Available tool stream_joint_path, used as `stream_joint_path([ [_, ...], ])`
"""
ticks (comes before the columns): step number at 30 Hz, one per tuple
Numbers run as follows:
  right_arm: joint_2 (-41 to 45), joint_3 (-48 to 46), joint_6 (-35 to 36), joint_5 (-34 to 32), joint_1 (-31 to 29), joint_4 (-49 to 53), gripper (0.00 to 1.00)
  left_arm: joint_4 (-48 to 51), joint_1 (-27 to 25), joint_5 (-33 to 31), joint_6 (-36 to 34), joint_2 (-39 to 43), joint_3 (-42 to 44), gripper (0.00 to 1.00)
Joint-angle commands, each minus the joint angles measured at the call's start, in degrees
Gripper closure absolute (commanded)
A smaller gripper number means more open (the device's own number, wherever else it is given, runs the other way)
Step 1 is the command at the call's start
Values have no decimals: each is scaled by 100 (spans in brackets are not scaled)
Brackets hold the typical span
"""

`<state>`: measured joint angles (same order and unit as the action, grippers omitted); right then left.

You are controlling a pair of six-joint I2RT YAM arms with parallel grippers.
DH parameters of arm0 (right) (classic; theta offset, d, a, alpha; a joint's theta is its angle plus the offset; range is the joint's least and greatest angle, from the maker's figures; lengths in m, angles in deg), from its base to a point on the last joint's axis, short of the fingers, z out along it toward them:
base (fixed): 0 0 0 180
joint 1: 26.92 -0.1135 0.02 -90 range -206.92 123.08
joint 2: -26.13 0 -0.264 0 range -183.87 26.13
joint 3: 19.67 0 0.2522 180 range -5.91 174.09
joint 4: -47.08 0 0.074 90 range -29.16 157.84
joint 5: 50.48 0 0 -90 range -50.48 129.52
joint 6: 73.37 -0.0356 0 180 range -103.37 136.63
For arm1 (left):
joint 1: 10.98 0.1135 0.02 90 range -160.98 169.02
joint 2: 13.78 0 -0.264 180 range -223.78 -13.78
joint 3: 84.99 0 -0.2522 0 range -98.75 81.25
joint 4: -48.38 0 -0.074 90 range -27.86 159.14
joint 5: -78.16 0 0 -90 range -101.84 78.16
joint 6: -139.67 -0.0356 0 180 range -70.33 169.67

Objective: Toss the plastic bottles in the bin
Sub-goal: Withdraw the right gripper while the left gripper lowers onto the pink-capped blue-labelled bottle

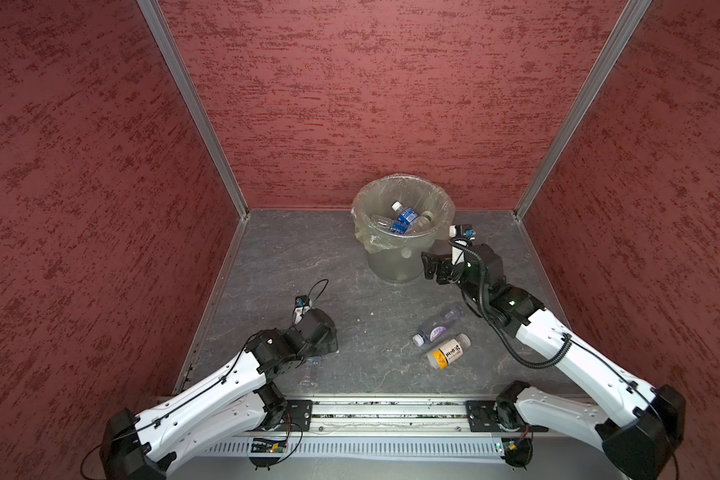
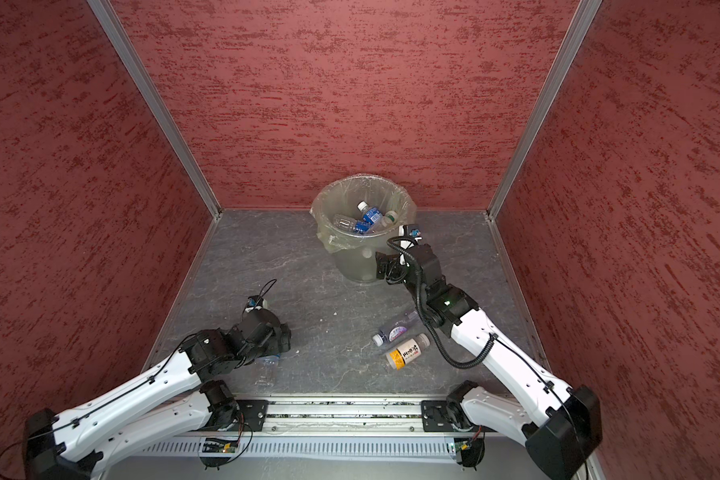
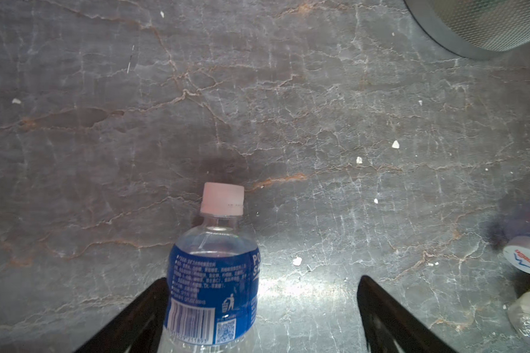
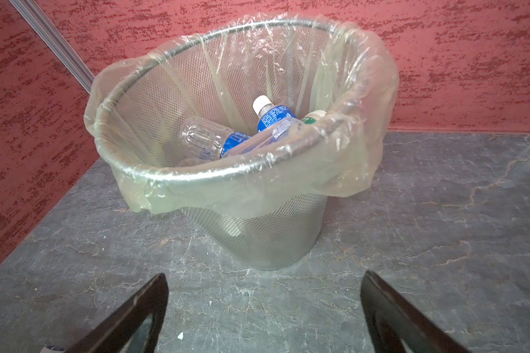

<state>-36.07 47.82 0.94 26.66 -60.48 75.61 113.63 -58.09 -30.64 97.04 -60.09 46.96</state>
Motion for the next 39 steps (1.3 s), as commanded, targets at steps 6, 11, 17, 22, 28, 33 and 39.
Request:
stream_joint_path([
  [6, 225, -237, -102, 95, -38, 97, 5, 266, -36, 17, 467, -141, 114, 4],
  [11, 266, -346, -143, 150, -38, 145, 11, 192, 26, 150, 457, -361, 225, 4],
  [17, 341, -491, -198, 169, -36, 166, 12, 99, 140, 319, 382, -675, 284, 4],
  [22, 397, -652, -243, 214, -45, 180, 12, -124, 258, 534, 265, -764, 382, 6],
  [28, 436, -695, -264, 214, -46, 185, 17, -265, 386, 719, 127, -950, 462, 10],
  [33, 427, -723, -276, 222, -45, 159, 25, -395, 429, 827, 57, -1045, 491, 12],
  [39, 419, -730, -260, 229, -45, 159, 32, -567, 504, 1001, -62, -1250, 493, 22],
])
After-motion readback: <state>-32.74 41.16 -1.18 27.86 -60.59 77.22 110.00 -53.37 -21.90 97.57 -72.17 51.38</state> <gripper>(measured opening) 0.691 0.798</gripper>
